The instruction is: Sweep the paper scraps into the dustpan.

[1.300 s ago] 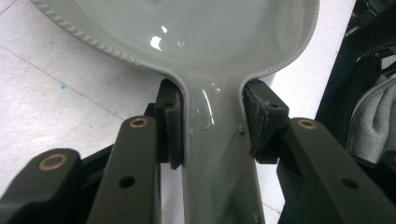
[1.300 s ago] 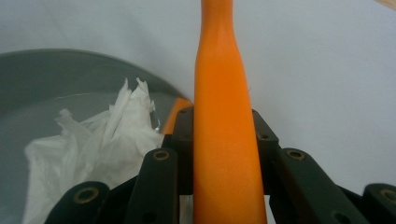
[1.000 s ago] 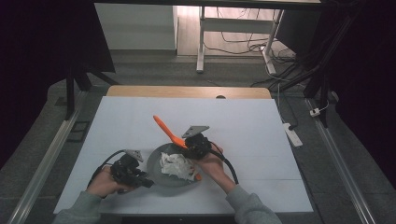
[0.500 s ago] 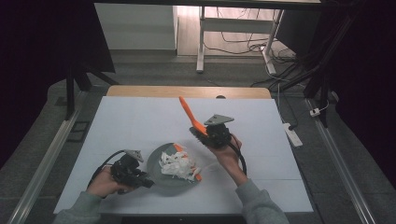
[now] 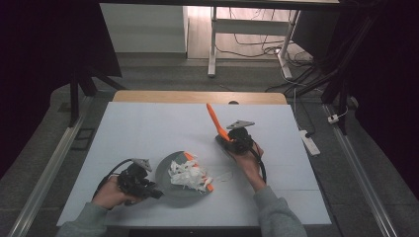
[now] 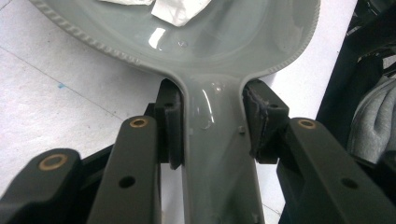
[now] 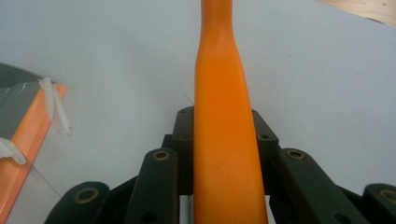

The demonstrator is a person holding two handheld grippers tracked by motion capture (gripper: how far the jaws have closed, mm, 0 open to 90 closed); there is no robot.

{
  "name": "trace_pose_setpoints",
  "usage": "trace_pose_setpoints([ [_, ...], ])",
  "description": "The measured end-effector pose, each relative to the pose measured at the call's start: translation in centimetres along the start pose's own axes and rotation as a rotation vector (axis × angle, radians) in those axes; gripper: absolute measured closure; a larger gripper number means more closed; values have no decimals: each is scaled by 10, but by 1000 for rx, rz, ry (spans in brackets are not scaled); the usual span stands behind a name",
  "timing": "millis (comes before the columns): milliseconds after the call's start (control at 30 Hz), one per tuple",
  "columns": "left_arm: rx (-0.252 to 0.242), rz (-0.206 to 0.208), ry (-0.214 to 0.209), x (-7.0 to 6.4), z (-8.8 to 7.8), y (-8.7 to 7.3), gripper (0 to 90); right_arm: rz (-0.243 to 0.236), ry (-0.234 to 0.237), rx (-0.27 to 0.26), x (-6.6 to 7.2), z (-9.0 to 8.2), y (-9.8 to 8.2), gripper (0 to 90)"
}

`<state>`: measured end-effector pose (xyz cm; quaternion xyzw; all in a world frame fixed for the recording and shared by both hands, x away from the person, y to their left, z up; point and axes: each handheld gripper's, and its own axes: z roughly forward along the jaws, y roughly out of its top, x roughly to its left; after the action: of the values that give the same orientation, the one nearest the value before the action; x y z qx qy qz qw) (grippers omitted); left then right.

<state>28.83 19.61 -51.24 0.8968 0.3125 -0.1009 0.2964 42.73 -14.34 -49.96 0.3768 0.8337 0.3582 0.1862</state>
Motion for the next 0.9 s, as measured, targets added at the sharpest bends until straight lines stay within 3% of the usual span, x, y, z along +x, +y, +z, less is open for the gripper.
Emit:
trace_pose_setpoints([
  [200,1,-1,0,0,0,0,616,-48,19,5,18,5,4,705],
  [367,1,-2,0,0,0,0,616,-67,86,-2,34,8,7,706],
  [433,2,-1,-1,0,0,0,616,-73,124,1,41,8,8,706],
  [500,2,-2,-2,0,1,0,616,-66,206,-8,53,8,11,705],
  [600,1,-1,-2,0,0,0,616,-110,280,-34,69,2,17,705],
  [700,2,-2,-2,0,0,0,616,-104,274,-91,69,-11,26,705],
  [800,3,0,-2,0,1,0,616,-88,203,-119,55,-20,28,705],
  [900,2,1,-2,0,1,0,616,-56,141,-101,38,-18,23,705],
])
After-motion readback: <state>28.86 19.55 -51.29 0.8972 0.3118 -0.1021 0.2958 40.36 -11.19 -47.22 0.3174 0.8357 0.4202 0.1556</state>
